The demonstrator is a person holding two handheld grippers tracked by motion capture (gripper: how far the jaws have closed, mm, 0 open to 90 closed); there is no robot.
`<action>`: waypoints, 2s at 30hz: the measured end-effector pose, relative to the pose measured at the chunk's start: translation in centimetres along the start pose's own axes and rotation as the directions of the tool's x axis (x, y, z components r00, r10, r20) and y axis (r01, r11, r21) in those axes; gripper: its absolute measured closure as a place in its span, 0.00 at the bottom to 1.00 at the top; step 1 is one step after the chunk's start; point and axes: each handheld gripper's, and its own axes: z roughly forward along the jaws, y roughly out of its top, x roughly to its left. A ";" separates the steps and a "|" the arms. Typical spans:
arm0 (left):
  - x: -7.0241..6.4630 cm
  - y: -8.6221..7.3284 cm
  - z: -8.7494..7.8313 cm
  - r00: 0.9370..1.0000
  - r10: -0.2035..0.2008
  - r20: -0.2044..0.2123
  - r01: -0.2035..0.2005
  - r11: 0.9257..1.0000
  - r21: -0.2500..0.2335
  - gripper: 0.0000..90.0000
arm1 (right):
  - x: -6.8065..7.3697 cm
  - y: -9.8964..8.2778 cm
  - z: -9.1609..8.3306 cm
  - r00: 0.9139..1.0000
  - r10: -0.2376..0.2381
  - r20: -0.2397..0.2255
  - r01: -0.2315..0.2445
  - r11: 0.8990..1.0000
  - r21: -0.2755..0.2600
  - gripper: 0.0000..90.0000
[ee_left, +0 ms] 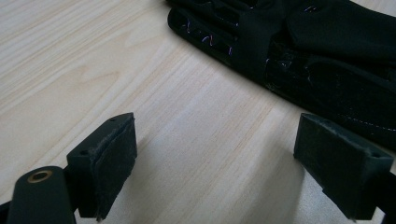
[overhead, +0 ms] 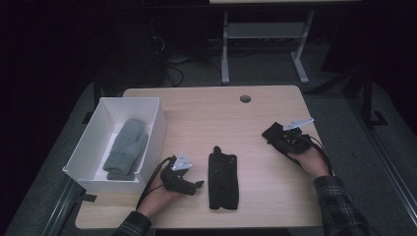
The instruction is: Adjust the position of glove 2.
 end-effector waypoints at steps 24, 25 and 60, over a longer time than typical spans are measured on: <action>0.0 0.0 0.0 1.000 -0.005 -0.001 0.005 1.000 -0.002 0.14 | 1.0 3.5 2.1 1.000 0.020 -0.025 -0.022 0.997 -0.072 1.00; 0.0 0.0 0.0 1.000 -0.004 -0.001 0.004 1.000 -0.002 0.14 | 0.9 3.5 2.4 0.999 0.025 -0.023 -0.026 0.997 -0.069 1.00; 0.0 0.0 -0.1 1.000 0.000 0.000 0.000 1.000 0.005 0.14 | 8.5 -1.9 -1.2 0.959 -0.163 -0.230 0.173 0.985 0.023 1.00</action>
